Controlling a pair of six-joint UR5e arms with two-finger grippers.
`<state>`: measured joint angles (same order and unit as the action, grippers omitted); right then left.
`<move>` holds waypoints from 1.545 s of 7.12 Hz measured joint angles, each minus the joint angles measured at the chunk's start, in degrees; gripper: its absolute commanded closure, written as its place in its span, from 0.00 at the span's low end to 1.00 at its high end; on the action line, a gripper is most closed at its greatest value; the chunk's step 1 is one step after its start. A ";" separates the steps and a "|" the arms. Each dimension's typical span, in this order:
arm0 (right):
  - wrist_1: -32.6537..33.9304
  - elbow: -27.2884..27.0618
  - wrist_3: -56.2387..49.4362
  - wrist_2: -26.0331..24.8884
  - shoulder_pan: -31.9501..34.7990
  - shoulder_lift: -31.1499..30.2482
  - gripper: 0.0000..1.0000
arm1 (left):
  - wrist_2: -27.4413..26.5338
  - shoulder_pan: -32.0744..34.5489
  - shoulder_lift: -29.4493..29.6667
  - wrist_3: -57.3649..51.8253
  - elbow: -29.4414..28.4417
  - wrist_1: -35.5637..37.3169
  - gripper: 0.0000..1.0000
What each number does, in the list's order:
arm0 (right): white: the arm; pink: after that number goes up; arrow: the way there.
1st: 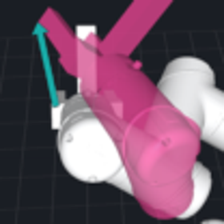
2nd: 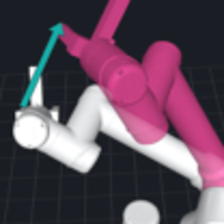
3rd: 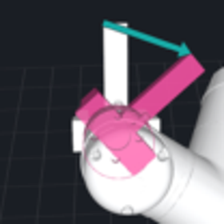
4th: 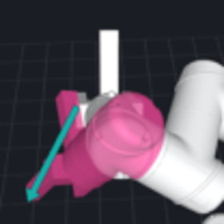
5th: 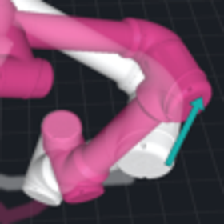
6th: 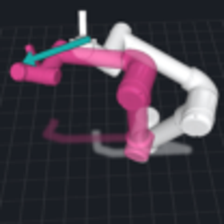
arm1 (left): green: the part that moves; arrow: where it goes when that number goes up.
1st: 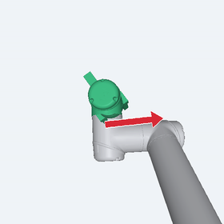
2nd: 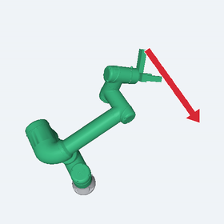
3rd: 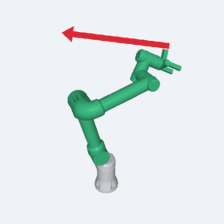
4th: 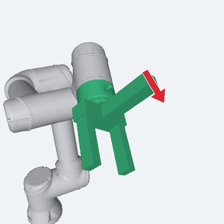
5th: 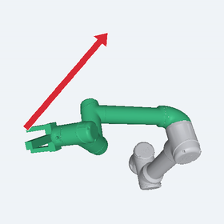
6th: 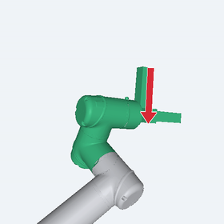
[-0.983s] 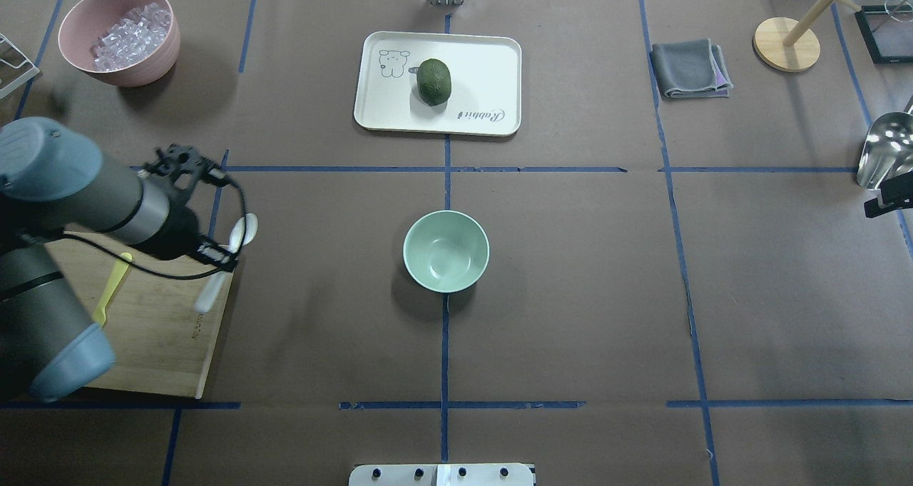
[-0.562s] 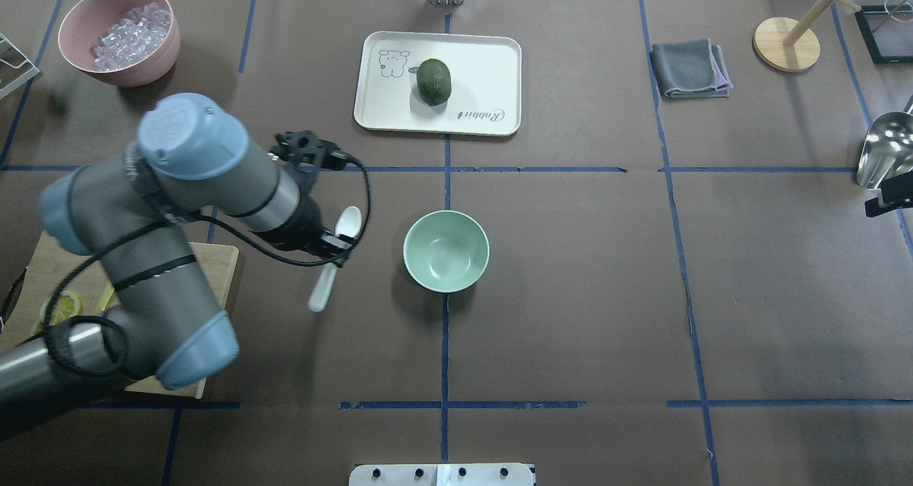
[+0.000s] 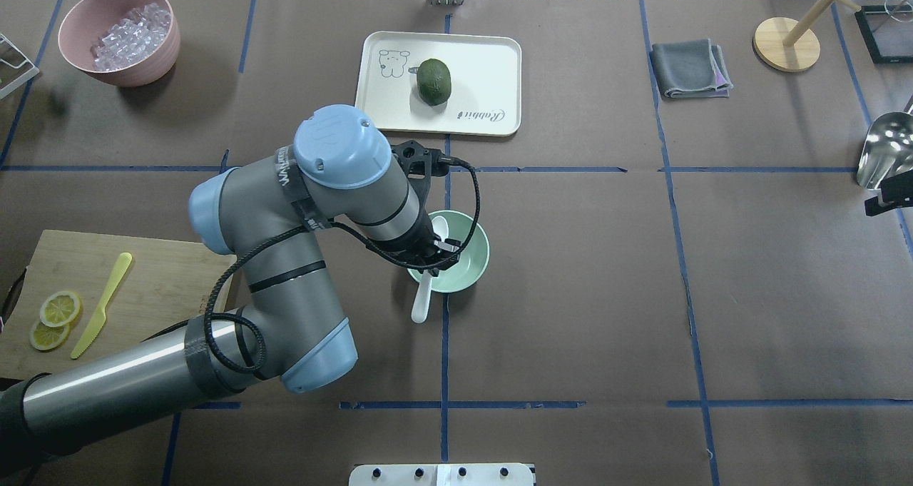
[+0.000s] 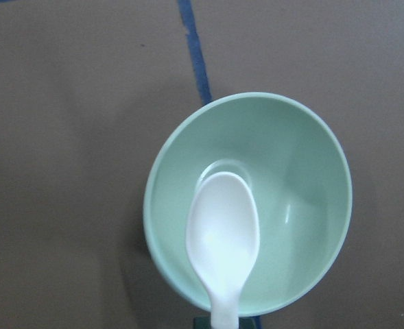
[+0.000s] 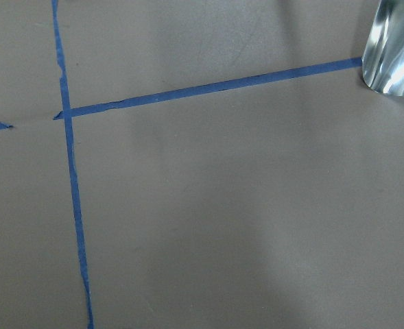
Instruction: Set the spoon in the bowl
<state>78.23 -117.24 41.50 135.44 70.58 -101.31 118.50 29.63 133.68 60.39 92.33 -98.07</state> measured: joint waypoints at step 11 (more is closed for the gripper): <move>0.11 1.21 -0.80 0.35 0.70 -0.45 0.00 | -0.26 9.82 -9.51 -8.77 10.42 10.67 0.04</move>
<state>78.34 -116.03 40.69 135.79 71.28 -101.77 118.25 39.45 124.17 51.62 102.75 -87.40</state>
